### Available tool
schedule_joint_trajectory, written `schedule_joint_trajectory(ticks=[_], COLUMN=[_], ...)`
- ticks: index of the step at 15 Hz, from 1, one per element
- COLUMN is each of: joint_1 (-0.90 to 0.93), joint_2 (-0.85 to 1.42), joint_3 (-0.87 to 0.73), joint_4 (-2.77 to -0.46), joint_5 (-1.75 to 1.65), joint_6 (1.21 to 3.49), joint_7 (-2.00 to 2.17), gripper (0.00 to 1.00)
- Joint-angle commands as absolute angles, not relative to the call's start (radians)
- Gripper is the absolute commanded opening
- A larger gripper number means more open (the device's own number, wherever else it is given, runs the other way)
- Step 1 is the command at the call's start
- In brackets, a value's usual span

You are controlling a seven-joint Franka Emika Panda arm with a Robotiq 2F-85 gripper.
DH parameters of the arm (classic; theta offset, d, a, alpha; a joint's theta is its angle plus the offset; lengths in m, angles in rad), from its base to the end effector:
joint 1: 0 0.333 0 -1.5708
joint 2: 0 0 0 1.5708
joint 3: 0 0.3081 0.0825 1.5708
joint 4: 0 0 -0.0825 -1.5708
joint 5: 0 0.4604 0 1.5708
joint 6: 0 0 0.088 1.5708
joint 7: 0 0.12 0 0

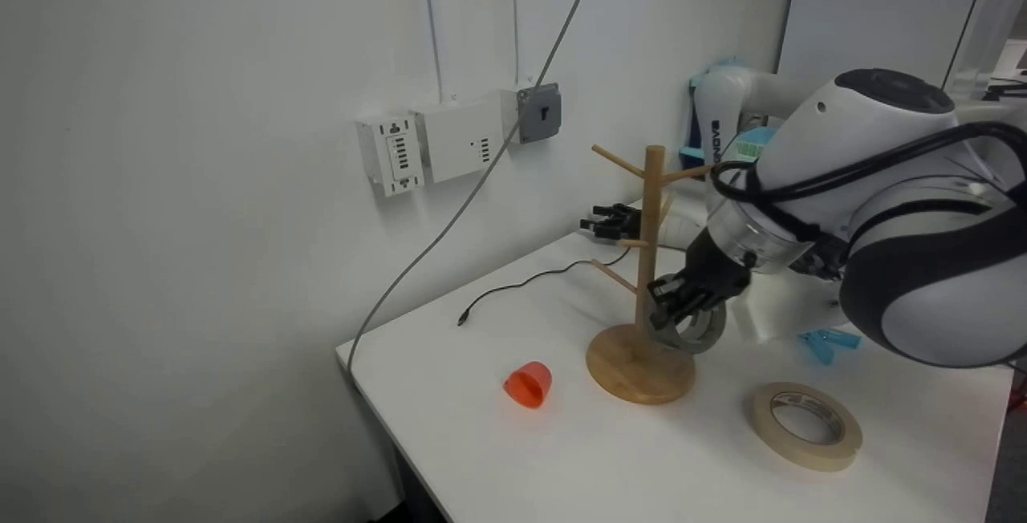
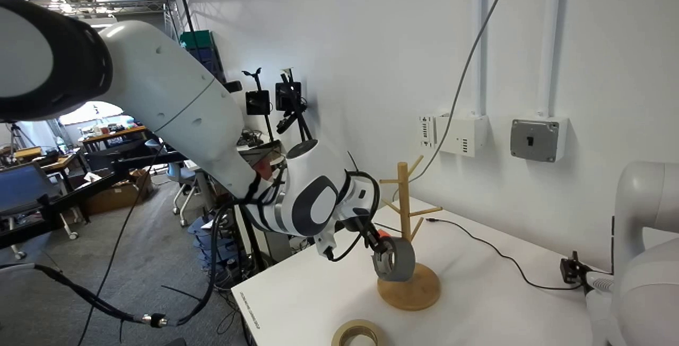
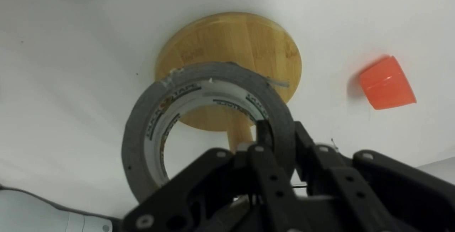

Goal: Remove the peg and gray tape one at a time from the wooden holder and put them on the table

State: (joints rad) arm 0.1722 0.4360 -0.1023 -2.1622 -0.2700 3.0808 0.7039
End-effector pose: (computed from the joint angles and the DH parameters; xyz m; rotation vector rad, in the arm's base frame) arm 0.6419 0.0651 0.1596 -2.9394 0.5171 -0.7396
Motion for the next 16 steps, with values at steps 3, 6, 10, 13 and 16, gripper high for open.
schedule_joint_trajectory(ticks=[3,6,10,13,16], joint_1=[0.148,0.132,0.089,0.033,0.045], joint_2=[0.346,0.306,0.238,0.185,0.130], joint_3=[-0.079,-0.053,0.007,0.071,0.072], joint_4=[-2.239,-2.274,-2.339,-2.396,-2.448], joint_5=[-0.266,-0.257,-0.237,-0.213,-0.077], joint_6=[3.107,3.102,3.091,3.086,3.085], joint_7=[0.687,0.680,0.658,0.630,0.506], gripper=[0.05,0.05,0.05,0.05,0.05])
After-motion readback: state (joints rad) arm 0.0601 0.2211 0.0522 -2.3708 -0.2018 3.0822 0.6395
